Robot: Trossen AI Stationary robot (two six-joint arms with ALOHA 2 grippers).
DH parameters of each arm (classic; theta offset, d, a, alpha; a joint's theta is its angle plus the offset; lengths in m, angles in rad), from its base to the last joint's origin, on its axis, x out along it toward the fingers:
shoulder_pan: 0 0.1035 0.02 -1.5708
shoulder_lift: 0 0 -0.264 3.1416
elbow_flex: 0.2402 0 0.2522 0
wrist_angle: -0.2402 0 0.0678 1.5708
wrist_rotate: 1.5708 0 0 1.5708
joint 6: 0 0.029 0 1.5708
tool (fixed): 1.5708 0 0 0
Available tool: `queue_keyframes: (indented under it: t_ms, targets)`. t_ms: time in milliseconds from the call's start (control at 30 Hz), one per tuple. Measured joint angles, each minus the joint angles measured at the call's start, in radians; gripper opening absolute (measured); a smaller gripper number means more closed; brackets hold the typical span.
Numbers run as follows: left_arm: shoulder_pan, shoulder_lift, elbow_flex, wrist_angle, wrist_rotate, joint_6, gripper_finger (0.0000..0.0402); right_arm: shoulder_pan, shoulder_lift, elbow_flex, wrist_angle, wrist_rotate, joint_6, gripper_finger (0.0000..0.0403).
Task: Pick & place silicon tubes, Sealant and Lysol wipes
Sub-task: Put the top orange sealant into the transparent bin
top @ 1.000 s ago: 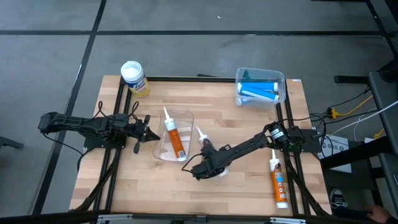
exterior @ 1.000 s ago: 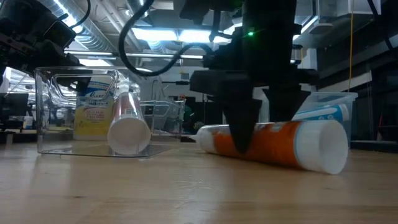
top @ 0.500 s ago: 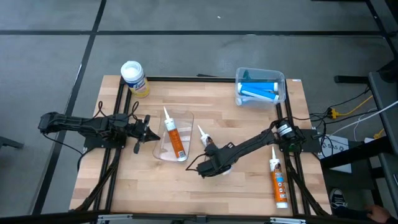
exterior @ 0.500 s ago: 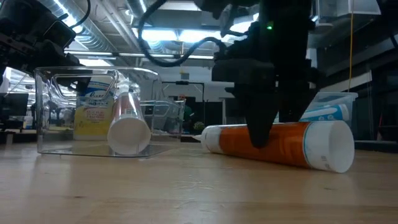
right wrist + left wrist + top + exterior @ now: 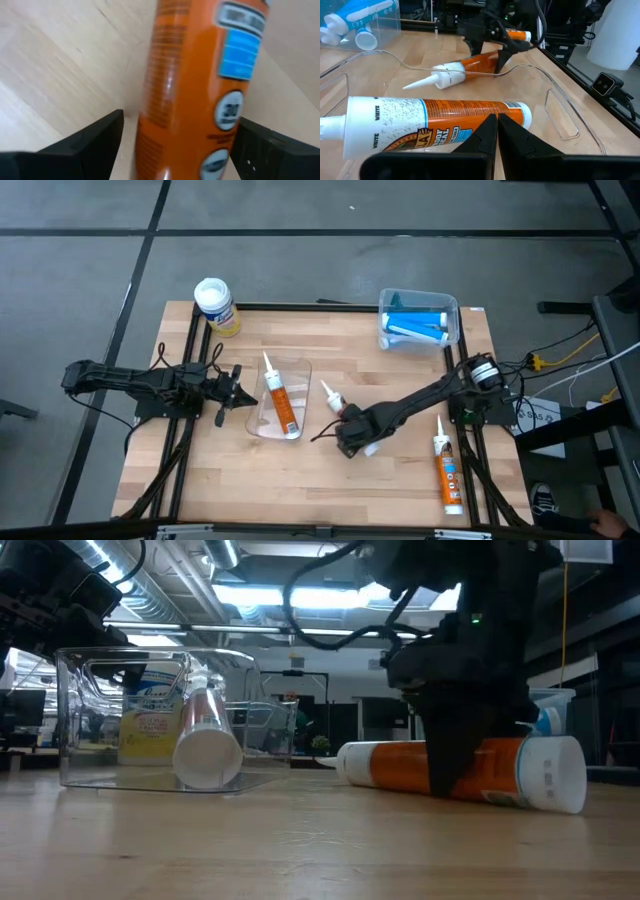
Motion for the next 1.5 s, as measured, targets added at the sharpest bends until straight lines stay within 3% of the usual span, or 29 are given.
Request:
queue_keyframes:
  t_ms: [300, 533, 833, 1333, 1500]
  targets:
    - [0.0, 0.0, 0.0, 0.0, 0.0, 0.0, 0.0009, -0.036, -0.099, -0.135, 0.066, 0.007, -0.041, 0.0323]
    - [0.0, 0.0, 0.0, 0.0, 0.0, 0.0, 0.0011, -0.052, -0.104, -0.15, 0.08, 0.002, -0.048, 0.0318]
    - [0.0, 0.0, 0.0, 0.0, 0.0, 0.0, 0.0011, -0.054, -0.103, -0.151, 0.068, 0.011, -0.029, 0.0212]
    - [0.0, 0.0, 0.0, 0.0, 0.0, 0.0, 0.0008, -0.047, -0.1, -0.151, 0.079, 0.069, -0.075, 0.0212]
    - [0.0, 0.0, 0.0, 0.0, 0.0, 0.0, 0.0012, -0.037, -0.099, -0.154, 0.098, 0.118, 0.0, 0.0212]
